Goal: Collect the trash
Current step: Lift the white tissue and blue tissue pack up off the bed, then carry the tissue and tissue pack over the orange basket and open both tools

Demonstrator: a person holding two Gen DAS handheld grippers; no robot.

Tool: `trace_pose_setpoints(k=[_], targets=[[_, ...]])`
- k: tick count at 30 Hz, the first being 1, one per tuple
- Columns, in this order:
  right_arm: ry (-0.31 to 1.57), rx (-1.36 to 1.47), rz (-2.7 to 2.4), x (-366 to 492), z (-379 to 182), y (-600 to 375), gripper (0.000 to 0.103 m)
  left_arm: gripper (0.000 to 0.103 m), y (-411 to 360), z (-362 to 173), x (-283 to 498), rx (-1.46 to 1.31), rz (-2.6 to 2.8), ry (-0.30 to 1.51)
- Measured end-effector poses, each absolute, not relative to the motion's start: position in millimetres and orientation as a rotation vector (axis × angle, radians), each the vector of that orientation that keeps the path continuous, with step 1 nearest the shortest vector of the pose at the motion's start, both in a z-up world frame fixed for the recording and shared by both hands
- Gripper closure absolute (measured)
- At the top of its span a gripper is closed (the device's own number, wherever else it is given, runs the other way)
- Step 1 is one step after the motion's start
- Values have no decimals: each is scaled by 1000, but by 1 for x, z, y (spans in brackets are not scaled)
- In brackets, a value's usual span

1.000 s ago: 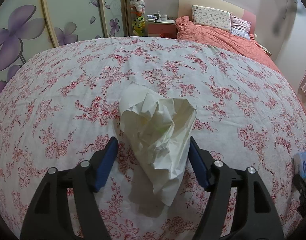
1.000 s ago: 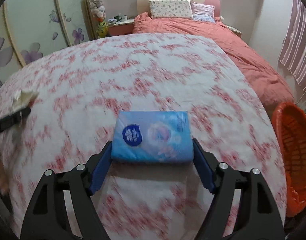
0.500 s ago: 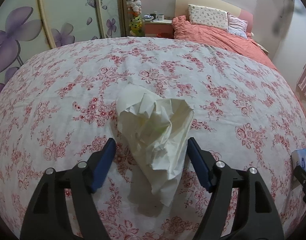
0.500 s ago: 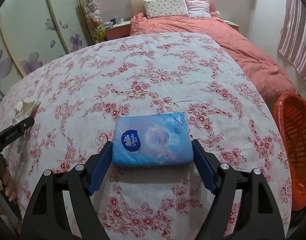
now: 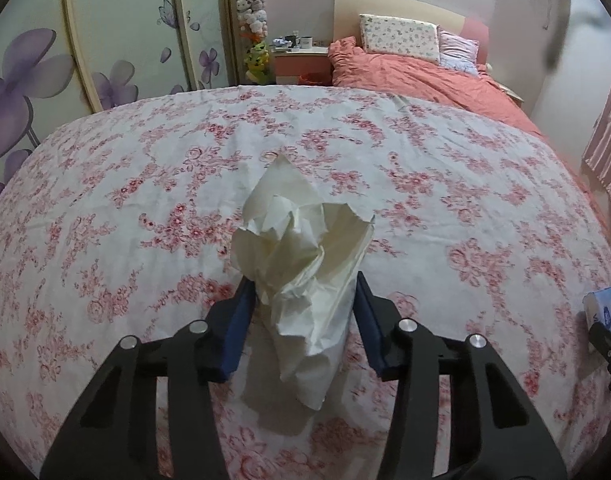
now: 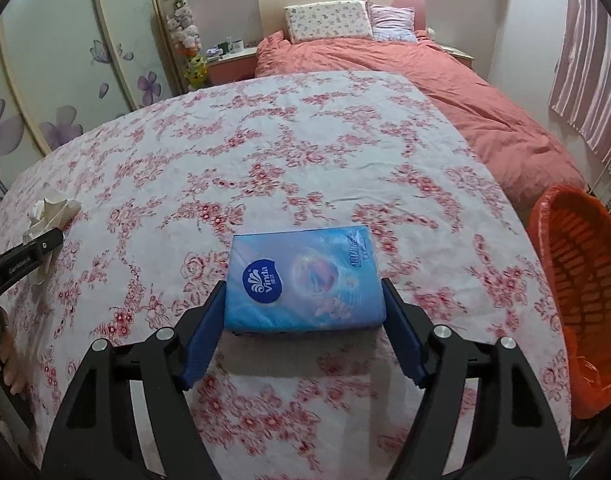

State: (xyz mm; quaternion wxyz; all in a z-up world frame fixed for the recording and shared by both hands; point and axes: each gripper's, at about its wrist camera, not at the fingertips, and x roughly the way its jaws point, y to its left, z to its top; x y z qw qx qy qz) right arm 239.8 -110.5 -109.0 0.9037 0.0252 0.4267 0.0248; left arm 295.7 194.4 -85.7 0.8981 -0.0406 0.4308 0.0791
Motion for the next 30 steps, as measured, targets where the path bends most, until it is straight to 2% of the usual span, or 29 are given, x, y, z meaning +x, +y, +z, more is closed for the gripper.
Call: trace_pose_setpoints(k=[11,30], targets=[[829,81,14,216,-94,-141,30,57,163,-72,280,-80,99,855],[685,161,-97,167,-55,-214,30,57,32,-18,245,-5,-165,749]])
